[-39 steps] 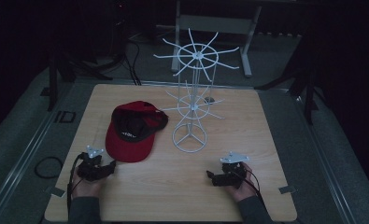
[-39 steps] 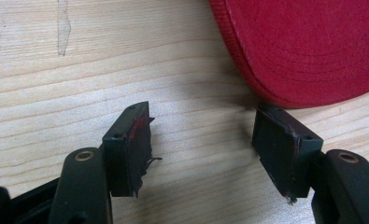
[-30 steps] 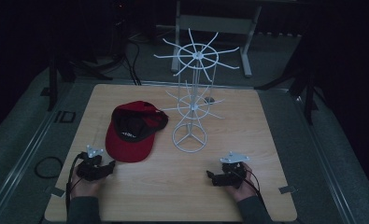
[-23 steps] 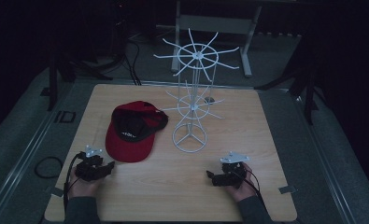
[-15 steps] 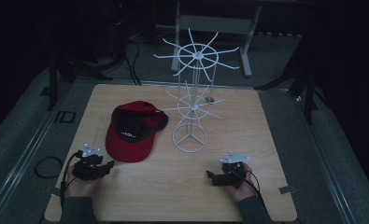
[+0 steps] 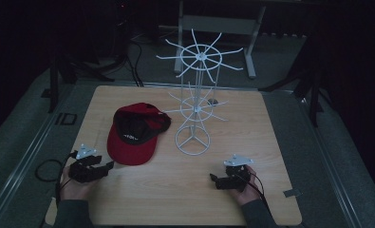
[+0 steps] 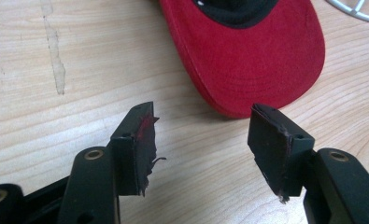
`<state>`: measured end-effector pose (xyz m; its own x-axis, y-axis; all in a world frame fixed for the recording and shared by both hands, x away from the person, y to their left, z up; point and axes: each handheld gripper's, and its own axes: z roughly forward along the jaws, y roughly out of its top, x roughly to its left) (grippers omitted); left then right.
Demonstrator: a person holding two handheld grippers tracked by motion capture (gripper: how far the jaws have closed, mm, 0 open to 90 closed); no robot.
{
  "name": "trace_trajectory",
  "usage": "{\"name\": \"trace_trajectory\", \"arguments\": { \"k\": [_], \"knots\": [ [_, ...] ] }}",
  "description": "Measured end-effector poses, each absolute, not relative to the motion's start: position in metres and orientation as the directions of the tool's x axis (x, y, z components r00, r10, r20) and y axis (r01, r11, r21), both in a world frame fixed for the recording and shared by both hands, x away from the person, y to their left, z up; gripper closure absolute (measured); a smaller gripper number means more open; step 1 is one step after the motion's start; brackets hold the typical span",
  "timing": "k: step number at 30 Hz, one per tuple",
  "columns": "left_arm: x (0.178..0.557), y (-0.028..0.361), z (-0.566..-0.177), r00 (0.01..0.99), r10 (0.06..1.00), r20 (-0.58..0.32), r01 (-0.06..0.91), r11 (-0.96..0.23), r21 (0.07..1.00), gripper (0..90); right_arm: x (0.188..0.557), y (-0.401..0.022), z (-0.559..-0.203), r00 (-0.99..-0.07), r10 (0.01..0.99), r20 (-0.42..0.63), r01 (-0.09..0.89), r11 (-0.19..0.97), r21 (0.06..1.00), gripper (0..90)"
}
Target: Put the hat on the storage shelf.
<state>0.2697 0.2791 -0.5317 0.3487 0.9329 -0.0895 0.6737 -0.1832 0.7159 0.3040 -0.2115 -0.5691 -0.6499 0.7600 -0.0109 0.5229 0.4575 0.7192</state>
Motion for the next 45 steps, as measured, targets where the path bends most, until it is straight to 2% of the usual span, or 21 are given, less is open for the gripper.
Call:
{"name": "trace_trajectory", "arguments": {
  "k": [25, 39, 45],
  "knots": [
    [0.297, 0.275, -0.514, 0.371, 0.926, -0.076, 0.654, -0.203, 0.729, 40.5, 0.304, -0.211, -0.569, -0.649, 0.760, -0.009, 0.525, 0.457, 0.719, 12.8],
    [0.319, 0.274, -0.520, 0.390, 0.917, -0.078, 0.681, -0.231, 0.695, 43.3, 0.304, -0.211, -0.569, -0.648, 0.762, -0.007, 0.527, 0.455, 0.718, 12.8],
    [0.330, 0.274, -0.525, 0.403, 0.908, -0.112, 0.705, -0.230, 0.670, 45.3, 0.304, -0.211, -0.569, -0.648, 0.762, -0.007, 0.527, 0.455, 0.718, 12.8]
  ]
}}
